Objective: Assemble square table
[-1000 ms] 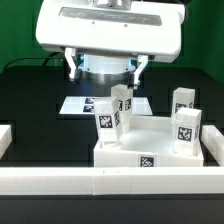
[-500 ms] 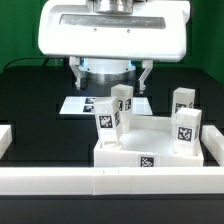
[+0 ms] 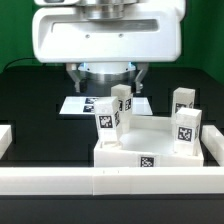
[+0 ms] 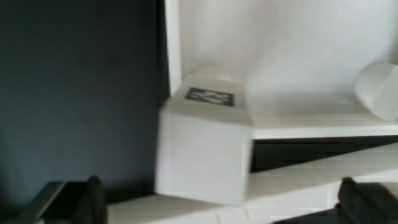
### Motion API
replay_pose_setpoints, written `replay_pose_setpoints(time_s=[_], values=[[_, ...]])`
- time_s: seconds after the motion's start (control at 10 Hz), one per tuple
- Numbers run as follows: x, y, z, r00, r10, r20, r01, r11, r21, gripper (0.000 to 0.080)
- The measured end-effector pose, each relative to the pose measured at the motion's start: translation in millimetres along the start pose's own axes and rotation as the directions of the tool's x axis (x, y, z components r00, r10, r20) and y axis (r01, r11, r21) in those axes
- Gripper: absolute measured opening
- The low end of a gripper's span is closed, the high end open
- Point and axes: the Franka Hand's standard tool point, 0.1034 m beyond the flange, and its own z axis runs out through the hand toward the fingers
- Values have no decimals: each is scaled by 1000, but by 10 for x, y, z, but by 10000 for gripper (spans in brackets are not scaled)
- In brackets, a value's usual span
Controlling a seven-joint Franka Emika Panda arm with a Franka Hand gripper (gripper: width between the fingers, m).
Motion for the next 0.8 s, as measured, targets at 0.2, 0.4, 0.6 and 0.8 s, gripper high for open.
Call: replay_pose_setpoints(time_s=[0.2,0.4,0.6,0.8], values=[[-11,11,41,1000,4,5,-4,1000,-3,649],[-16,-17,114,1000,12,2,-12,1000,-12,649],[-42,-68,170,1000,13,8,-13,1000,-18,649],[-58,-105,192,1000,16,11,-16,1000,-20,527]])
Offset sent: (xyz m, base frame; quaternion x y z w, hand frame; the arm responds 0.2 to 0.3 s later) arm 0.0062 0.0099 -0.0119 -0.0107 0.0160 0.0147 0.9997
